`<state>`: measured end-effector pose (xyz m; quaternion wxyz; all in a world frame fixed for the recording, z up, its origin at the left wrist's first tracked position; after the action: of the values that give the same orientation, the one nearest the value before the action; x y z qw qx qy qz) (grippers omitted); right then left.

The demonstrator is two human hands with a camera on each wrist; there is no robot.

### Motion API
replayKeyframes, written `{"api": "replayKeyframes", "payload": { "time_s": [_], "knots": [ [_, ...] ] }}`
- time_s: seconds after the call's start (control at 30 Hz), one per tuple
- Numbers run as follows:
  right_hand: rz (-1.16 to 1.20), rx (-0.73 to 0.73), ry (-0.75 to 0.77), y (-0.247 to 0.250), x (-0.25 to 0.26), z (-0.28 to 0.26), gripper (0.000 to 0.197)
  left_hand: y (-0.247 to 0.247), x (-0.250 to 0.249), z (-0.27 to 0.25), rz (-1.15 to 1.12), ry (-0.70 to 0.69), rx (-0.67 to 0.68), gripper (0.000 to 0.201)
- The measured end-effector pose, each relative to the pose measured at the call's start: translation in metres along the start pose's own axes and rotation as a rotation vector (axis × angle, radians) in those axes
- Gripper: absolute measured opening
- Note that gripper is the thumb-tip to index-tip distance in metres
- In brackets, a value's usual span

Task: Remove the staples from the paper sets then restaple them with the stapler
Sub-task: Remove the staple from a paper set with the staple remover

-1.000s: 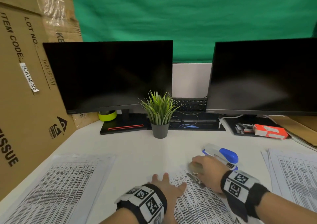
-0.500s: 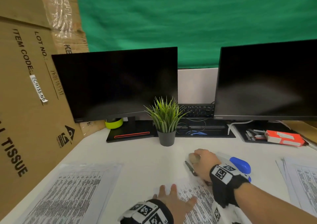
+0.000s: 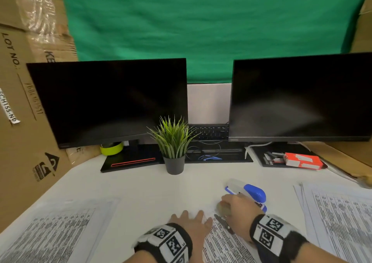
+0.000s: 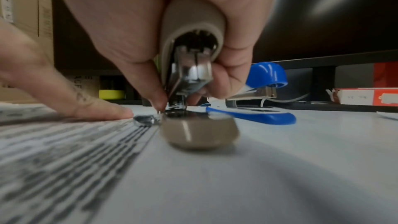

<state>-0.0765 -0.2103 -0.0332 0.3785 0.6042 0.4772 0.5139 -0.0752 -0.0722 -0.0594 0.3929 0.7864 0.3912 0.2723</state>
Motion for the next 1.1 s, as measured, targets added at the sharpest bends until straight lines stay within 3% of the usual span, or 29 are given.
{"api": "replayKeyframes", "payload": {
  "time_s": [0.17, 0.37, 0.5, 0.67, 0.8, 0.97, 1.1],
  "knots": [
    [0.013, 0.013, -0.028, 0.004, 0.008, 0.012, 0.014, -0.001, -0.001, 0.006, 0.081, -0.005, 0.152, 0.069],
    [0.121, -0.071, -0.105, 0.017, 0.019, 0.033, 0.028, -0.006, -0.001, 0.014, 0.068, -0.017, 0.155, 0.058],
    [0.151, -0.082, -0.018, 0.024, 0.006, 0.027, 0.038, -0.003, 0.0, 0.011, 0.069, -0.012, 0.125, 0.057],
    [0.016, -0.032, 0.065, 0.015, -0.018, -0.004, 0.029, -0.004, 0.0, 0.021, -0.011, 0.076, 0.104, 0.052],
    [0.004, -0.029, 0.098, 0.007, -0.01, -0.004, 0.015, -0.011, 0.002, 0.028, -0.006, 0.102, 0.06, 0.053],
    [-0.087, -0.044, 0.077, 0.005, 0.014, 0.024, 0.024, -0.005, -0.006, 0.009, -0.012, -0.011, -0.011, 0.062],
    [-0.003, -0.084, 0.106, 0.014, 0.015, 0.033, 0.035, -0.006, -0.004, 0.014, -0.048, 0.041, 0.053, 0.054]
  ]
}}
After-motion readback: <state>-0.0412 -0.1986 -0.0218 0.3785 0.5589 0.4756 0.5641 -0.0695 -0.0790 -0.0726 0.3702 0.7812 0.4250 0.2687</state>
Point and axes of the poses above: each hand's wrist, its own z-axis towards the middle knuckle, its own y-axis out of the back of the hand, x = y × z, the point moved 4 cm from there along z, towards the middle knuckle, and after that the axes turned 4 degrees about x, right-handed, at the moved point
